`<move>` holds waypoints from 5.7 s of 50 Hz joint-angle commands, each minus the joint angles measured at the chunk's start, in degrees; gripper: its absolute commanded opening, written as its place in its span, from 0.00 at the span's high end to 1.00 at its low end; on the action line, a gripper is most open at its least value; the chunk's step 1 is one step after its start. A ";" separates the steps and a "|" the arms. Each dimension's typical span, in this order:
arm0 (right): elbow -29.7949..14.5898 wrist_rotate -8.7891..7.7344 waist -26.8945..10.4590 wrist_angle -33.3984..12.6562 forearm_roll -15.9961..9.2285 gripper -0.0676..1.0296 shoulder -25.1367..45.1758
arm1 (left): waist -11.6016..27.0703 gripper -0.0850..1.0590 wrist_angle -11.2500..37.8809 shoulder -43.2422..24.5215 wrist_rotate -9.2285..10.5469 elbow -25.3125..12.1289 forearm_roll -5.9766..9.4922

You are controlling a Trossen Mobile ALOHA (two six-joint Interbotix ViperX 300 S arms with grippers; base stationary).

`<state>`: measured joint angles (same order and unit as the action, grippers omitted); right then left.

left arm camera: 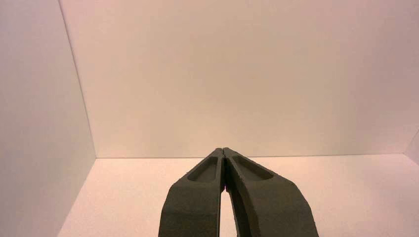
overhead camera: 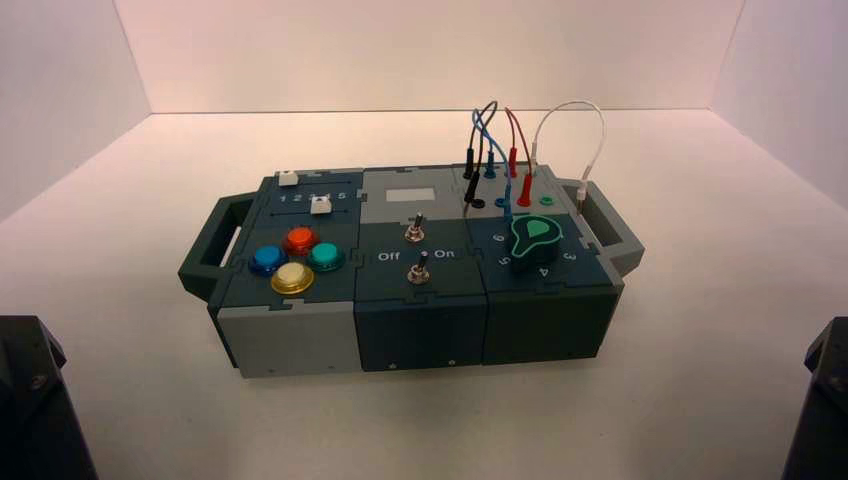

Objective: Insert the blue wire.

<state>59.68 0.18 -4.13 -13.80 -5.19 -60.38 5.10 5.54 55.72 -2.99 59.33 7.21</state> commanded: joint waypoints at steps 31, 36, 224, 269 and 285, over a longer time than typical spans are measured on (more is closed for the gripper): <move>-2.29 0.09 -1.05 -5.54 -0.18 0.96 0.53 | 1.14 0.95 8.61 -0.53 -1.85 -3.16 -0.09; -2.46 0.09 -1.05 -7.38 -0.35 0.96 0.70 | 2.20 0.95 10.63 -0.62 -1.85 -3.69 -0.09; -23.03 -2.20 -33.57 -37.62 -9.49 0.54 61.44 | 23.38 0.95 31.20 -9.76 -3.25 -1.23 0.35; -23.99 -2.02 -34.72 -38.58 -9.40 0.59 62.84 | 23.47 0.95 31.03 -8.70 -3.25 -0.97 0.26; -23.99 -1.58 -34.72 -38.58 -8.53 0.85 63.19 | 23.38 0.95 31.03 -8.70 -3.34 -1.05 0.26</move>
<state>36.65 -1.58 -38.58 -52.38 -13.97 3.60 28.39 37.27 47.11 -5.98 58.97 7.47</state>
